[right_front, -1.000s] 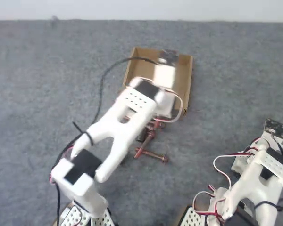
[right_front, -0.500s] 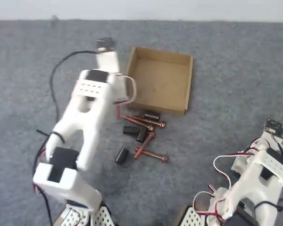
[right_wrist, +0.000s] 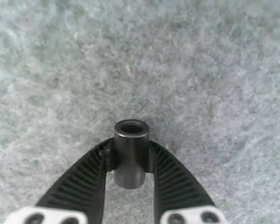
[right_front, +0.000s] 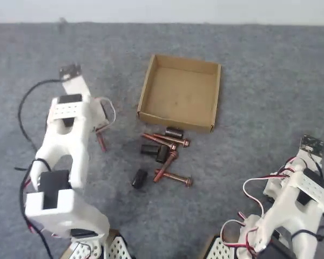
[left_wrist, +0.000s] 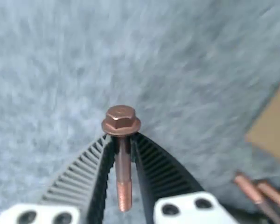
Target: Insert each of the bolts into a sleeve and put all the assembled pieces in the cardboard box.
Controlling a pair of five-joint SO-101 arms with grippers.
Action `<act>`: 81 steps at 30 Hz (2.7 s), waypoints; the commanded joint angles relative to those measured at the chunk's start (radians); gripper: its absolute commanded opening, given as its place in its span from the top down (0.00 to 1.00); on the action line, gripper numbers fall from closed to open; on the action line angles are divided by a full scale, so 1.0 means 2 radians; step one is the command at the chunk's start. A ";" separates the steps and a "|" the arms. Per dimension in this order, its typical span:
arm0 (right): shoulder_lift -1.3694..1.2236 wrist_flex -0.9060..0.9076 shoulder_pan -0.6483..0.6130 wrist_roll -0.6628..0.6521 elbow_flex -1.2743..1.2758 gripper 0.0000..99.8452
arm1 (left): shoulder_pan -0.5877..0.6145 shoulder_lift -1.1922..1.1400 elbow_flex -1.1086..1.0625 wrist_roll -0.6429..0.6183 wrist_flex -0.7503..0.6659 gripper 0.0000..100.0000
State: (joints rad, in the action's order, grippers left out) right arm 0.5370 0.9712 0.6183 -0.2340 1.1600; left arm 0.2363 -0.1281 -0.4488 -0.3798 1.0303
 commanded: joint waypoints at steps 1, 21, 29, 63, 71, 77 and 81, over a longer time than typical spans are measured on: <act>0.020 -0.007 -0.006 -0.011 -0.002 0.99 | 0.014 0.037 -0.012 0.000 -0.015 0.99; 0.020 -0.007 -0.004 -0.011 -0.002 0.99 | 0.013 0.030 -0.023 0.043 -0.027 0.91; 0.020 -0.007 -0.004 -0.012 -0.002 0.99 | 0.013 0.029 -0.049 0.044 -0.029 0.89; 0.020 -0.007 -0.003 -0.012 -0.002 0.99 | 0.014 -0.112 0.105 0.068 0.058 0.99; 0.020 -0.020 -0.026 -0.011 -0.002 0.99 | 0.012 -0.021 0.003 0.103 -0.002 0.99; 0.025 -0.026 -0.064 -0.011 -0.011 0.99 | 0.014 0.064 -0.100 0.104 -0.064 0.99; 0.025 -0.066 -0.089 -0.011 -0.031 0.99 | 0.026 0.074 -0.121 0.115 -0.061 0.99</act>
State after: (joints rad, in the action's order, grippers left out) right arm 0.5370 0.8991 0.4803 -0.2340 1.1584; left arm 0.2639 -0.0529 -0.6882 -0.1803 0.9214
